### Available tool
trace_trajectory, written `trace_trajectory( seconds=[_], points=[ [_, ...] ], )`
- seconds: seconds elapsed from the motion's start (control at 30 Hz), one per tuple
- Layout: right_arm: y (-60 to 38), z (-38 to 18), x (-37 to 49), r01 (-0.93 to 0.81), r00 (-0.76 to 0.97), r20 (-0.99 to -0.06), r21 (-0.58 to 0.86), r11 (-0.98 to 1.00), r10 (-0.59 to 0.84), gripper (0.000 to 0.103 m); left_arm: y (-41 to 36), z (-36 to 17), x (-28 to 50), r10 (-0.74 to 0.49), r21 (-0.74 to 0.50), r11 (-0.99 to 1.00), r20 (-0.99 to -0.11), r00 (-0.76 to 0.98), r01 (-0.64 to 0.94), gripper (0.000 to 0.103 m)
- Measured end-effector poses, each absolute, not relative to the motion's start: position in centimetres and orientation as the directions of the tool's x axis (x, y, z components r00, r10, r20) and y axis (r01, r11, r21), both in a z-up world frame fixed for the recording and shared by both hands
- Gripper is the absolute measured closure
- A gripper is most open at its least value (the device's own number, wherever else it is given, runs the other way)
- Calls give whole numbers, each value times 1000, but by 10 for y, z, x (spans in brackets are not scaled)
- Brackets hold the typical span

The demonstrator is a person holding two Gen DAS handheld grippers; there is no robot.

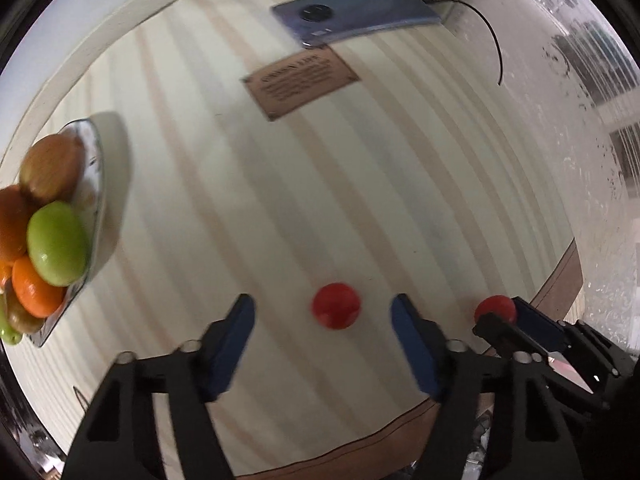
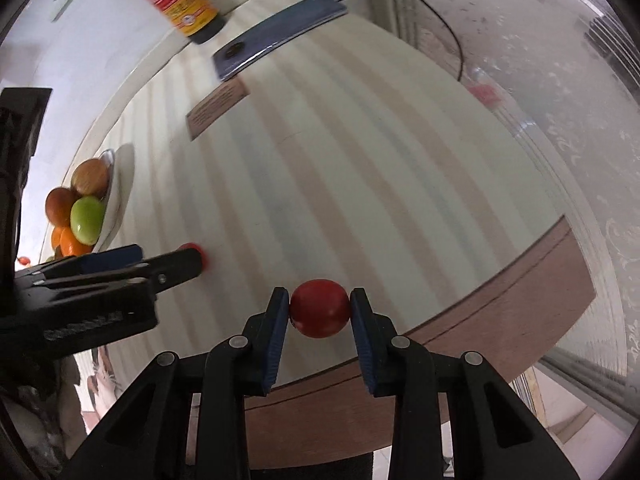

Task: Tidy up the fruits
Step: 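Grasp a red cherry tomato with the left tool while the right tool grasps the other, then carry both cherry tomatoes onto the plate and open both tools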

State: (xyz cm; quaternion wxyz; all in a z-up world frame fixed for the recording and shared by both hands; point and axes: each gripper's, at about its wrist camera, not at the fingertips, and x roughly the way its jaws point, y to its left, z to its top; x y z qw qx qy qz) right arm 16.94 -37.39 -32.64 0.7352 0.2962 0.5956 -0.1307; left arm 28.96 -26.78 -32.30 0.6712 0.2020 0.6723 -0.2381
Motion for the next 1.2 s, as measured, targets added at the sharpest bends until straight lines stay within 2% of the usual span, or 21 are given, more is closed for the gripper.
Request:
trace_trajectory(
  seconds=[0.07,0.2,0.3,0.33,0.63,0.87,1.07,1.2],
  points=[
    [-379,-324,168,551,258,-956,266,791,142,69,-274,-329,291,-44,-48,801,-999,-22,597,46],
    [-385,-318,167,559,267,-957,250,790,114,69,-281,-339,290,-41,-59,786,-998,-44,615,65],
    [-389,-317,168,568,270,-957,251,784,111,69,-289,-340,289,-50,-65,770,-998,-41,635,73],
    [-391,-317,168,568,269,-957,249,785,109,69,-291,-340,289,-51,-65,767,-998,-40,639,79],
    [-391,-309,175,570,283,-954,250,783,99,69,-287,-333,291,-82,-98,764,-995,-55,638,79],
    [-377,-299,191,535,307,-944,278,798,123,69,-235,-304,309,-136,-134,804,-990,-40,580,79],
    [-347,-289,224,459,345,-916,354,815,204,69,-172,-265,341,-197,-172,869,-980,5,464,79],
    [-321,-289,259,393,389,-864,471,790,321,69,-149,-237,371,-219,-186,893,-975,35,410,79]
  ],
)
